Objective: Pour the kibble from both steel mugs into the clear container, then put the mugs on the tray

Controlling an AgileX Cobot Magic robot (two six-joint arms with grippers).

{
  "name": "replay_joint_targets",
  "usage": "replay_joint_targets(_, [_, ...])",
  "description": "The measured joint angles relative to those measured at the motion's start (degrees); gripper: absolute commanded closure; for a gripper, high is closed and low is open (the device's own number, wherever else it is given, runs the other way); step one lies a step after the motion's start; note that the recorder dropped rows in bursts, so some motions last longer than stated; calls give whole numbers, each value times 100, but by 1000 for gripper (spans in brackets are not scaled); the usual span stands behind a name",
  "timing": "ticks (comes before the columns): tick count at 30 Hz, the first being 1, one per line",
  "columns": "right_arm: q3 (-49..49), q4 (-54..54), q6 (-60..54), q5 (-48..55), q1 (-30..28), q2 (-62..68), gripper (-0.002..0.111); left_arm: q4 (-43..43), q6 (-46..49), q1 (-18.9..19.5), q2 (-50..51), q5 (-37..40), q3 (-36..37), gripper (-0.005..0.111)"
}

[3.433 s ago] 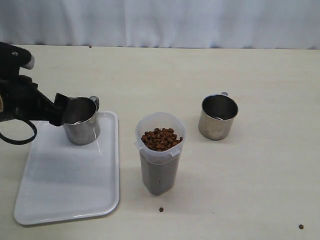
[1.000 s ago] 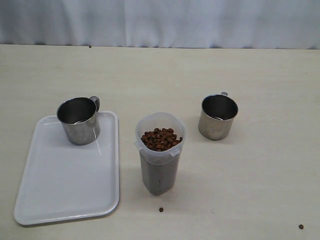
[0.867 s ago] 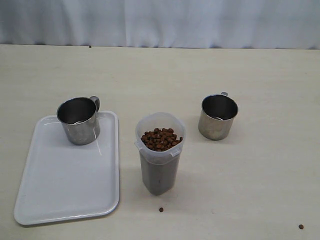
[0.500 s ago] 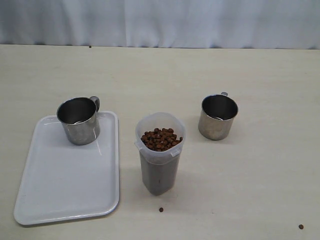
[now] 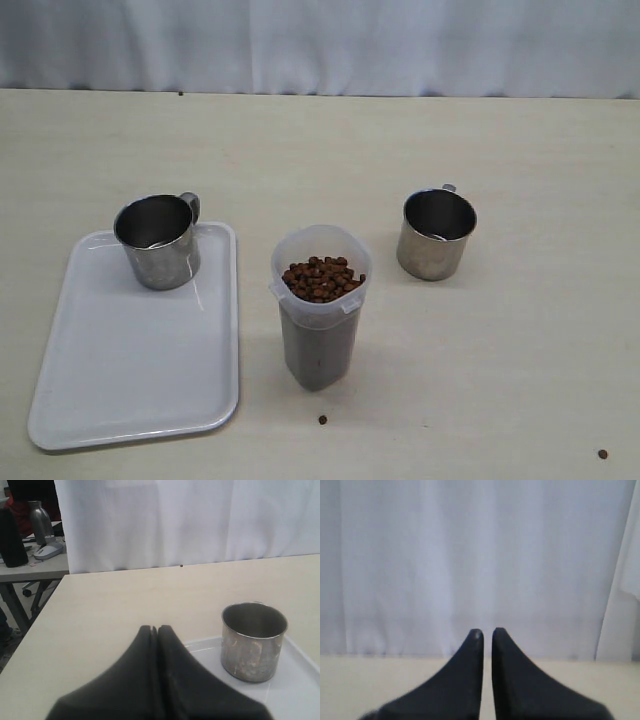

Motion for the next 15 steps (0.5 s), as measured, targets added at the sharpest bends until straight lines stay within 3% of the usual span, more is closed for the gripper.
replay_joint_targets(3, [0,32,743,-897,0,0,103,0,0,0,0,0,0,107])
replay_joint_targets(7, [0,-307,1127,-704,0,253,103,0,0,0,0,0,0,107])
replay_joint_targets(12, [0,-669,1550,-1151,0,1838,103,0,0,0,0,0,0,107])
replay_joint_targets(15, [0,-1982,2210,-2022,0,3181,93,0,0,0,0,0,0,107])
